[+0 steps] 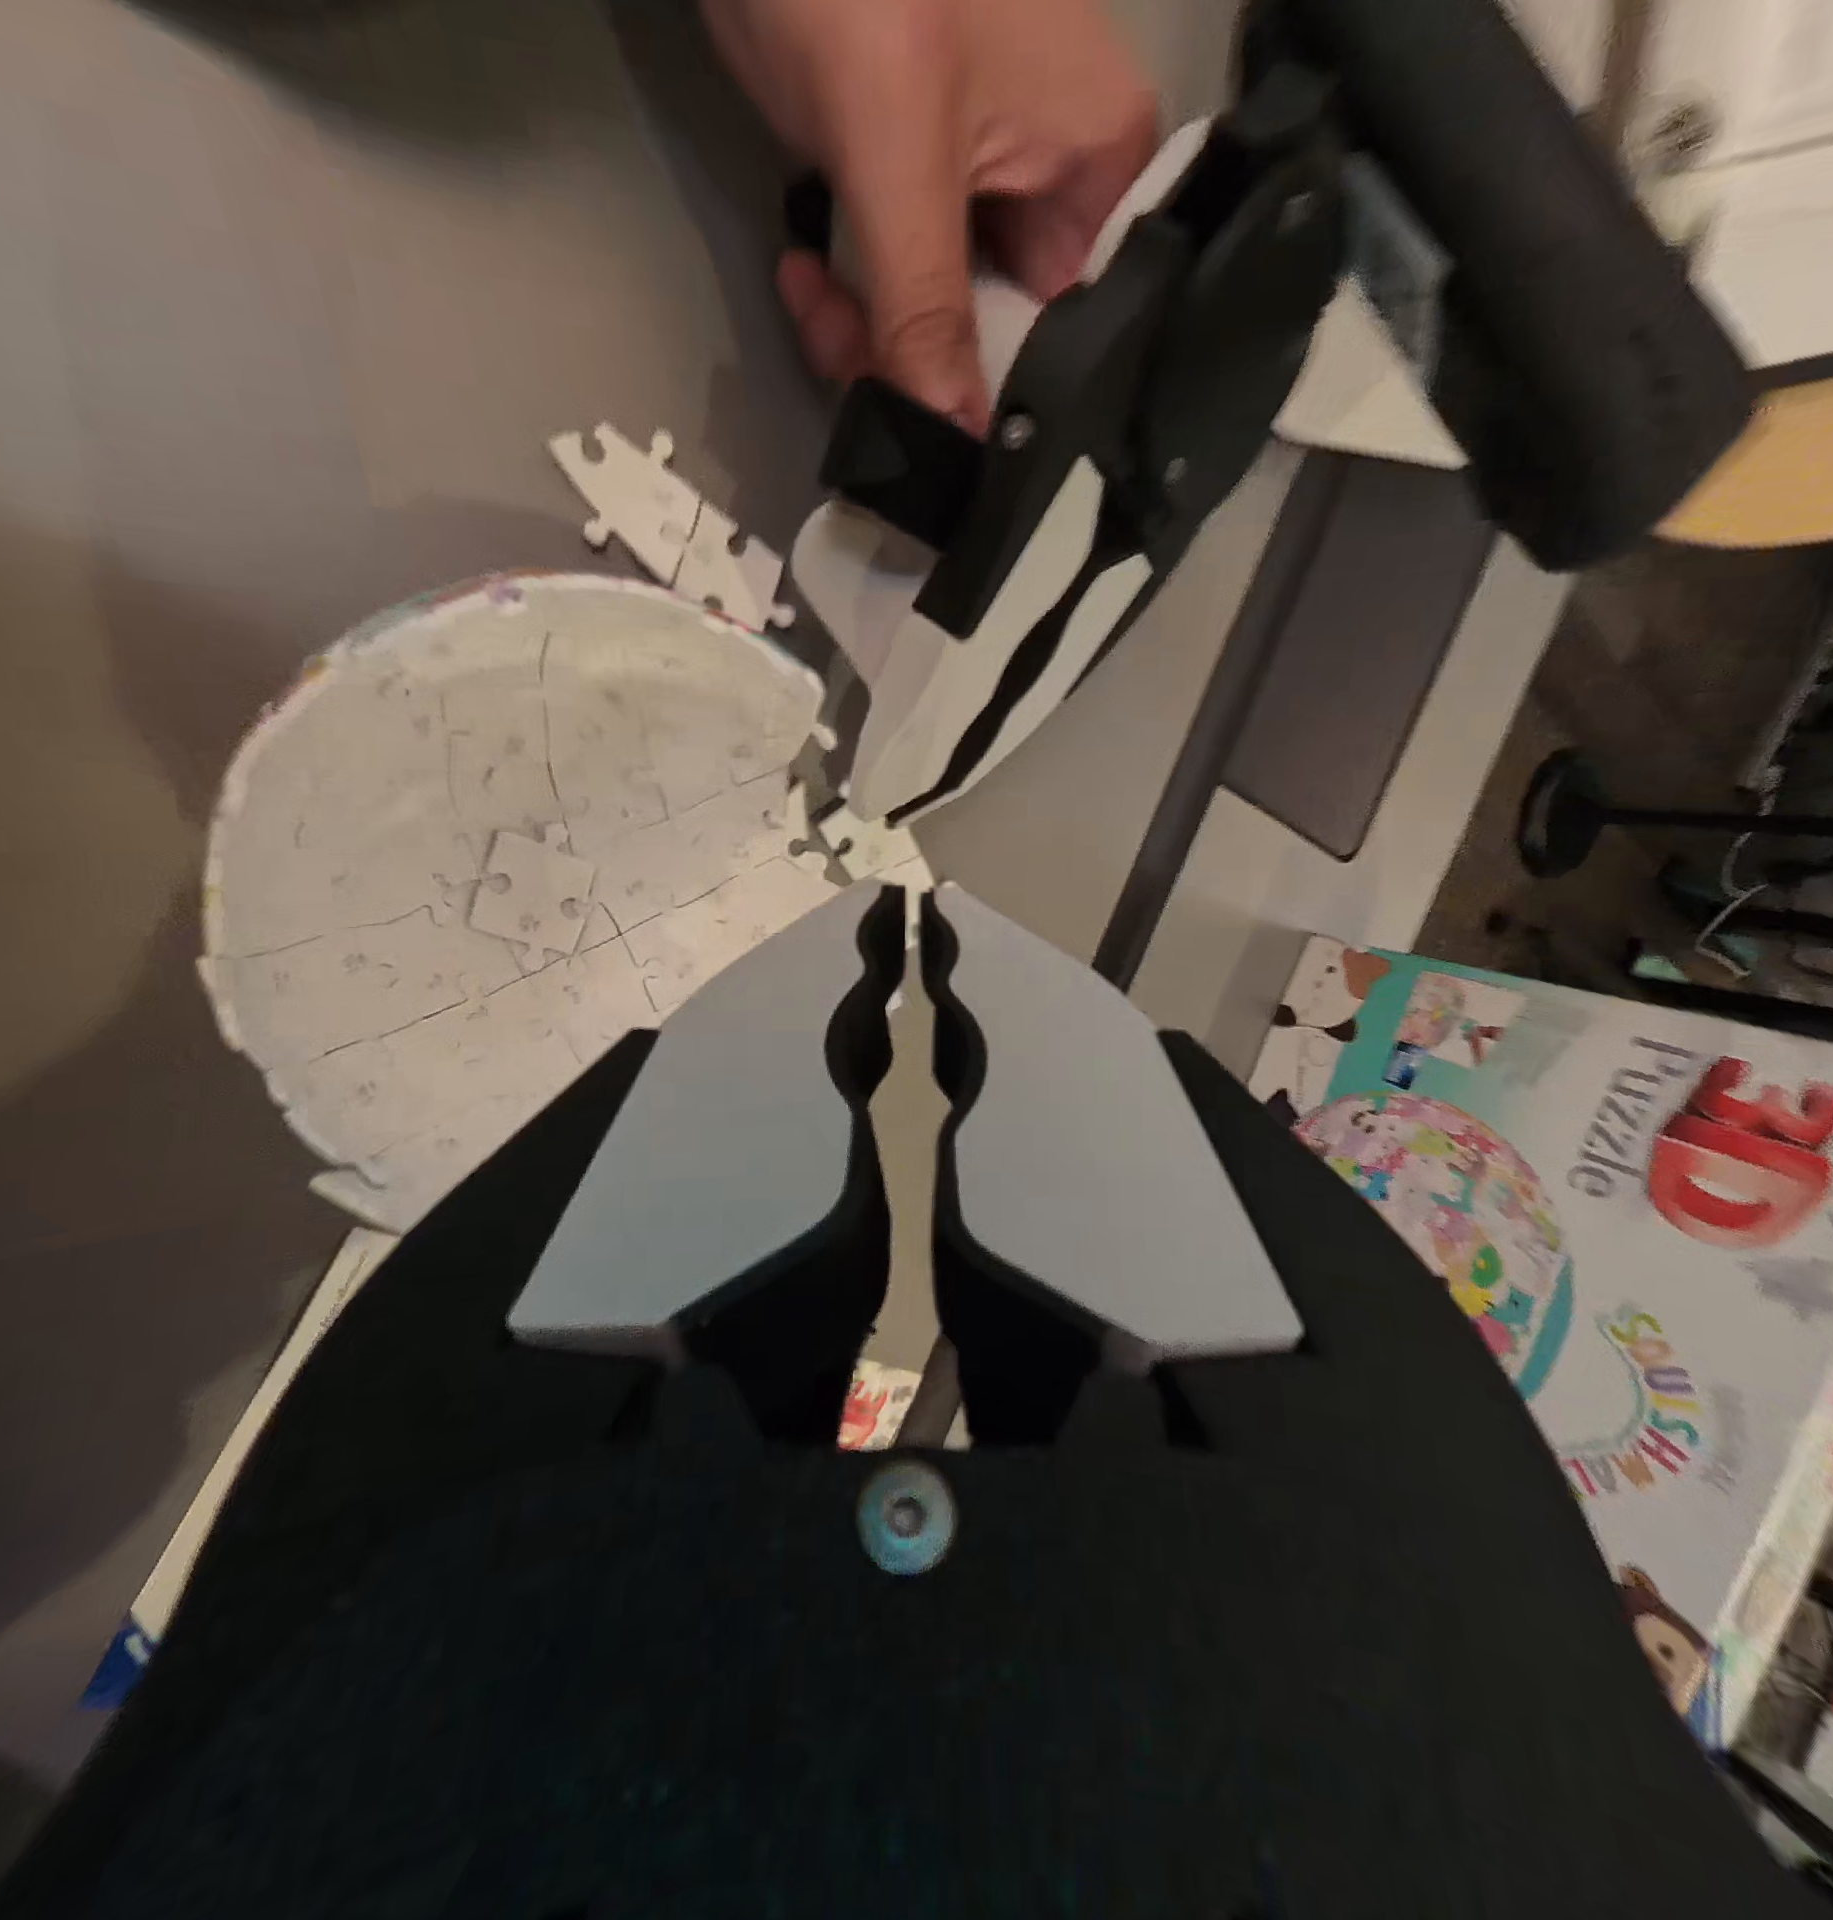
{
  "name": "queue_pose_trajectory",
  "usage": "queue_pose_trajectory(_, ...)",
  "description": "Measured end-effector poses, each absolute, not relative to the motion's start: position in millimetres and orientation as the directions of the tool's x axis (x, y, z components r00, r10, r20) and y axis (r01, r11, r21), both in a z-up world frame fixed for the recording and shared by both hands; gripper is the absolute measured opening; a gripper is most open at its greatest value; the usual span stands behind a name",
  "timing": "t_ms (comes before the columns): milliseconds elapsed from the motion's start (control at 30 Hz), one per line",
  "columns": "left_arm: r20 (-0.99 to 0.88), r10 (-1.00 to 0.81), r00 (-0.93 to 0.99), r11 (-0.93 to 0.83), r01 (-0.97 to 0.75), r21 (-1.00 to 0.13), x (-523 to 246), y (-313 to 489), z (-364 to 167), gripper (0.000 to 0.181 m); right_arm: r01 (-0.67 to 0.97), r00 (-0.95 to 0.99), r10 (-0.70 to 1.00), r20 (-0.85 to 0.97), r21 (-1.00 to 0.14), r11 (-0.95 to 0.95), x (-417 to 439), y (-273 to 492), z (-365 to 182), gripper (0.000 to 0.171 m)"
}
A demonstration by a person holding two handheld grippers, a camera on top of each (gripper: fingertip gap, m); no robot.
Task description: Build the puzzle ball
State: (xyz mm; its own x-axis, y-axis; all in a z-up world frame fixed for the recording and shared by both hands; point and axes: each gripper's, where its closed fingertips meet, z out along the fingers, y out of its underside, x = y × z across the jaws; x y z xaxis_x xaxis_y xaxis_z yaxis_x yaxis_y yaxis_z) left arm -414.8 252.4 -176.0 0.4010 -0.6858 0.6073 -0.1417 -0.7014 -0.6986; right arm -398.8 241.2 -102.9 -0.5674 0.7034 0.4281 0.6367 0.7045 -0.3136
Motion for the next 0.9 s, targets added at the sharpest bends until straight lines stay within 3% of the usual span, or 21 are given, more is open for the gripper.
queue_pose_trajectory(367,0.471,-0.699,0.538,-0.53,0.052,-0.846,-450.8,268.1,-146.1,0.022,0.556,-0.303,0.848,0.435,-0.641,0.528,-385.3,263.6,-37.2,0.026)
queue_pose_trajectory(500,0.404,-0.7,0.589,-0.462,0.058,-0.885,-456.4,268.2,-139.4,0.025,0.504,-0.057,0.972,0.226,-0.834,0.223,-369.1,283.7,-60.4,0.034)
queue_pose_trajectory(567,0.367,-0.701,0.612,-0.443,0.031,-0.896,-455.5,268.9,-140.6,0.027,0.485,0.124,0.982,0.139,-0.872,0.062,-346.2,298.4,-87.5,0.034)
queue_pose_trajectory(667,0.298,-0.705,0.644,-0.413,-0.032,-0.91,-450.9,269.4,-144.0,0.034,0.213,0.337,0.941,0.023,-0.976,-0.053,-300.6,288.9,-97.8,0.029)
queue_pose_trajectory(767,0.238,-0.713,0.66,-0.378,-0.075,-0.923,-446.7,267.4,-144.5,0.038,-0.084,0.317,0.948,-0.006,-0.996,0.022,-260.0,247.9,-87.6,0.018)
queue_pose_trajectory(800,0.228,-0.713,0.663,-0.37,-0.08,-0.926,-445.8,267.1,-144.1,0.039,-0.147,0.343,0.939,-0.022,-0.989,0.03,-249.6,245.1,-76.7,0.023)
queue_pose_trajectory(900,0.224,-0.707,0.67,-0.362,-0.071,-0.929,-446.3,268.3,-142.7,0.045,-0.138,0.333,0.943,0.017,-0.988,0.066,-243.4,238.4,-76.8,0.025)
